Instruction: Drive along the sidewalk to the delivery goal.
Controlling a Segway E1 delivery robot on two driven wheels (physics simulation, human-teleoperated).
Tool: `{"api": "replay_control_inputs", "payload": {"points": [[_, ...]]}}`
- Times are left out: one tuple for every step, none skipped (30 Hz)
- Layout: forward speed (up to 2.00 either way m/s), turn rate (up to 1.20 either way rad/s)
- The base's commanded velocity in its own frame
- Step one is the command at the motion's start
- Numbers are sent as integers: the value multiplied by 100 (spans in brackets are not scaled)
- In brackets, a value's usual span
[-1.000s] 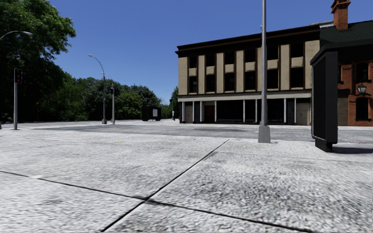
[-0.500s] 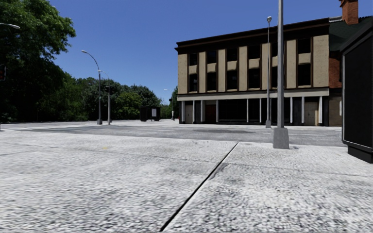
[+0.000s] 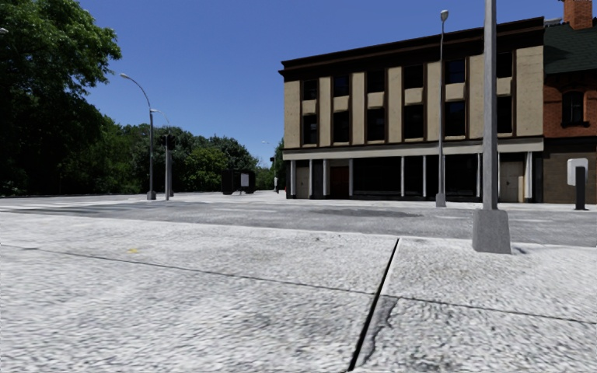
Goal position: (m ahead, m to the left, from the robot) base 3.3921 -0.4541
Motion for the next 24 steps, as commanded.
{"api": "replay_control_inputs", "payload": {"points": [[200,0],[200,0],[200,0],[200,0],[200,0],[200,-7],[200,-18],[200,-18],[200,-22],[194,-24],[194,-24],[188,-24],[180,-24],[170,-24],[170,-24],[163,-24],[150,-24],[150,-24],[140,-26],[135,-27],[129,-36],[126,-45],[126,-45],[125,-47]]}}
